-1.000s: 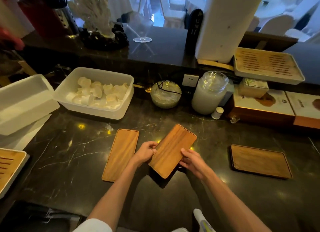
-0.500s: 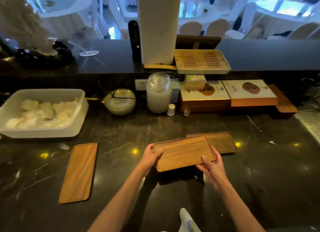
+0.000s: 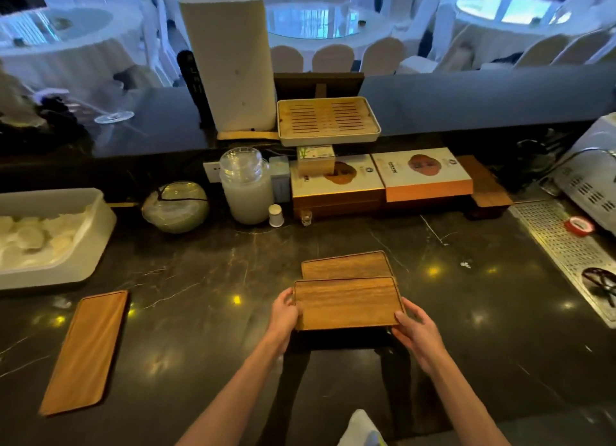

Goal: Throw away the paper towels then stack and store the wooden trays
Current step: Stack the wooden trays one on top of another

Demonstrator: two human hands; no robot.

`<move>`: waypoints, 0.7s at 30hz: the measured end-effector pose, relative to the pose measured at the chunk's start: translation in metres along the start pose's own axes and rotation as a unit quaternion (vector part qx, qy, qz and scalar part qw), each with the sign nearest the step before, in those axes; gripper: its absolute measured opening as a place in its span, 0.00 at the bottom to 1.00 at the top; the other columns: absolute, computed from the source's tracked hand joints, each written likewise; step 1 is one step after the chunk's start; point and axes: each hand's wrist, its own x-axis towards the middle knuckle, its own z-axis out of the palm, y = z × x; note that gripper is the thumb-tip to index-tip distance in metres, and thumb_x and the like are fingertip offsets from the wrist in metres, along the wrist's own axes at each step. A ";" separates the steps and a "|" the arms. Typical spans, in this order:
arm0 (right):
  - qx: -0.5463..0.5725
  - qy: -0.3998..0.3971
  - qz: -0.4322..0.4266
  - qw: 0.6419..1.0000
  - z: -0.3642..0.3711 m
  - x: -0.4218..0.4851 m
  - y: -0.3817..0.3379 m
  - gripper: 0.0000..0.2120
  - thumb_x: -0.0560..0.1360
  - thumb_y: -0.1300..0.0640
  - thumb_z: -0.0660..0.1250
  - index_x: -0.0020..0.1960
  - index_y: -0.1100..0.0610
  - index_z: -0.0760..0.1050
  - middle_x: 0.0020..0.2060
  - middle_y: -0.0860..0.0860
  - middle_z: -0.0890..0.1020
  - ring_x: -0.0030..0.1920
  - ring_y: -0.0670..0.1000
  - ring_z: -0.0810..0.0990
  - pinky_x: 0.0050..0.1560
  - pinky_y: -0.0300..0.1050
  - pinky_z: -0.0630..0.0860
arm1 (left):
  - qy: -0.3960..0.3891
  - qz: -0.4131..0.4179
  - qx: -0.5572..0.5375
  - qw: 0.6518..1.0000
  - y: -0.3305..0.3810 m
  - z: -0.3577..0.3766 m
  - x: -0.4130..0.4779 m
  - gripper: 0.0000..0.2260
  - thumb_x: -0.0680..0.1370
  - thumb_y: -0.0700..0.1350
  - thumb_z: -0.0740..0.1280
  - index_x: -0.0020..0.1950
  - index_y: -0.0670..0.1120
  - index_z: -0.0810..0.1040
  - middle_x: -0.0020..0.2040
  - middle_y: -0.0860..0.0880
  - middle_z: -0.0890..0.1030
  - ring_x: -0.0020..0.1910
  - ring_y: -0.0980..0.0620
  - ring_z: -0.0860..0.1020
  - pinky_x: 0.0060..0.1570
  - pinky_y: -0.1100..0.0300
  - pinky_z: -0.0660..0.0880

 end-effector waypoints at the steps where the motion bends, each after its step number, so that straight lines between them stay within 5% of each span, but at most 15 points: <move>1: -0.005 -0.008 0.007 1.000 -0.003 0.005 -0.005 0.20 0.77 0.63 0.65 0.68 0.51 0.72 0.55 0.55 0.83 0.55 0.55 0.82 0.51 0.49 0.80 | -0.001 0.007 0.007 1.000 0.001 0.005 0.002 0.23 0.80 0.34 0.60 0.74 0.47 0.63 0.60 0.47 0.77 0.58 0.49 0.77 0.55 0.51 0.79; 7: -0.086 -0.068 0.018 0.994 -0.004 0.045 -0.031 0.24 0.77 0.67 0.62 0.71 0.52 0.68 0.60 0.54 0.80 0.58 0.54 0.80 0.61 0.53 0.76 | 0.039 0.036 0.053 0.997 0.015 0.032 0.027 0.12 0.80 0.39 0.63 0.61 0.53 0.73 0.57 0.48 0.80 0.54 0.52 0.77 0.58 0.54 0.76; 13: -0.184 -0.070 0.006 0.980 0.003 0.091 -0.056 0.27 0.77 0.66 0.64 0.73 0.51 0.66 0.66 0.53 0.76 0.60 0.51 0.77 0.50 0.44 0.77 | 0.094 0.024 0.095 0.991 0.034 0.057 0.065 0.25 0.80 0.36 0.61 0.76 0.47 0.62 0.69 0.44 0.73 0.67 0.45 0.72 0.68 0.48 0.70; 21: -0.289 -0.087 -0.007 0.953 0.007 0.138 -0.063 0.30 0.76 0.67 0.65 0.75 0.53 0.62 0.64 0.54 0.77 0.52 0.45 0.78 0.42 0.36 0.78 | 0.108 -0.038 0.138 0.984 0.036 0.078 0.095 0.30 0.77 0.34 0.63 0.77 0.43 0.56 0.71 0.42 0.69 0.70 0.44 0.69 0.70 0.49 0.67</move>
